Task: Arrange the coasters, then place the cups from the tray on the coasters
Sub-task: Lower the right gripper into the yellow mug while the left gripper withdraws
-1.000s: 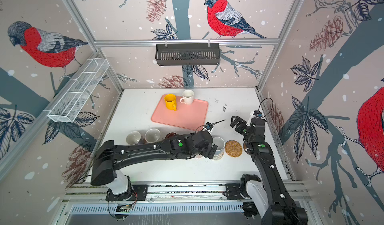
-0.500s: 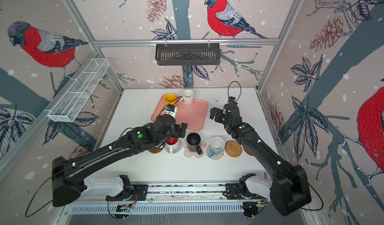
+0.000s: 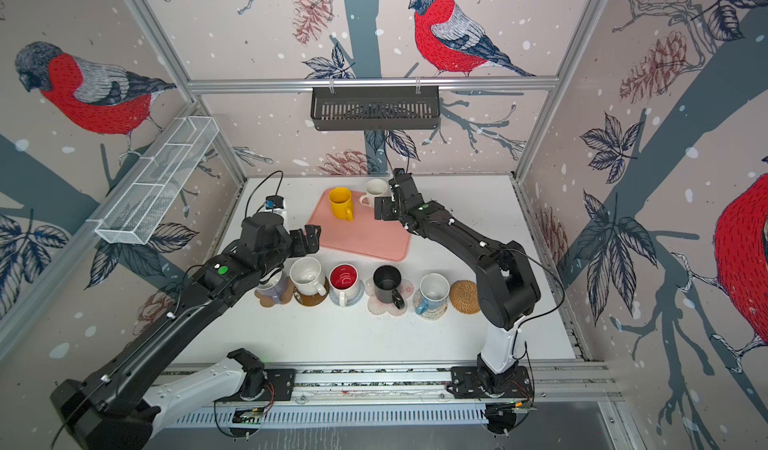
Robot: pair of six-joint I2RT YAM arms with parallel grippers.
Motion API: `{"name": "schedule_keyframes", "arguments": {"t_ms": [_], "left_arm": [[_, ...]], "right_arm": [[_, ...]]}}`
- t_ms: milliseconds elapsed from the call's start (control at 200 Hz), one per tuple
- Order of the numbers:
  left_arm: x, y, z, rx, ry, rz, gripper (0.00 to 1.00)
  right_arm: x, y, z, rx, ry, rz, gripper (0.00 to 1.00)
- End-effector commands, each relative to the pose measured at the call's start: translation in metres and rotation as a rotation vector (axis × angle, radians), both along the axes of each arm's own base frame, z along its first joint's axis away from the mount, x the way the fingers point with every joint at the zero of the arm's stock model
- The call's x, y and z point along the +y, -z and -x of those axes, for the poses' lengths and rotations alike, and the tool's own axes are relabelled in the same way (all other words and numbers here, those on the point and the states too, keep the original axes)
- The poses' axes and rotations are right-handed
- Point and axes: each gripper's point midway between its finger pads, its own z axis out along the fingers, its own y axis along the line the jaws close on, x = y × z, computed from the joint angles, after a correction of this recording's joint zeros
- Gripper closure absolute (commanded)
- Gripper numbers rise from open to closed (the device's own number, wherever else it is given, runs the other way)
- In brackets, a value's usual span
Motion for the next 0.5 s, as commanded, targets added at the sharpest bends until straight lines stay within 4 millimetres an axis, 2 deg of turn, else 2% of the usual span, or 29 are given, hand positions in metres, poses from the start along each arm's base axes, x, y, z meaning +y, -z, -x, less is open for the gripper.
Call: {"name": "schedule_keyframes", "arguments": {"t_ms": [0,30,50,245,415,495], "left_arm": [[0.007,0.001,0.004,0.002,0.016,-0.015,0.03],[0.010,-0.001,0.003,-0.007,0.007,-0.012,0.03],[0.011,0.008,0.004,0.007,0.004,-0.022,0.03],[0.018,0.037,0.001,0.037,-0.022,-0.026,0.03],[0.023,0.050,-0.003,0.063,-0.020,-0.010,0.03],[0.026,0.052,-0.005,0.071,-0.026,-0.008,0.03]], "right_arm": [[0.015,0.010,-0.010,0.004,-0.036,0.047,0.07],[0.021,0.013,-0.013,0.007,-0.040,0.051,0.07],[0.025,0.015,-0.015,0.007,-0.045,0.052,0.07],[0.062,0.032,-0.025,0.011,-0.101,0.073,0.14],[0.086,0.042,-0.025,0.029,-0.153,0.057,0.24],[0.097,0.046,-0.024,0.041,-0.181,0.040,0.26]]}}
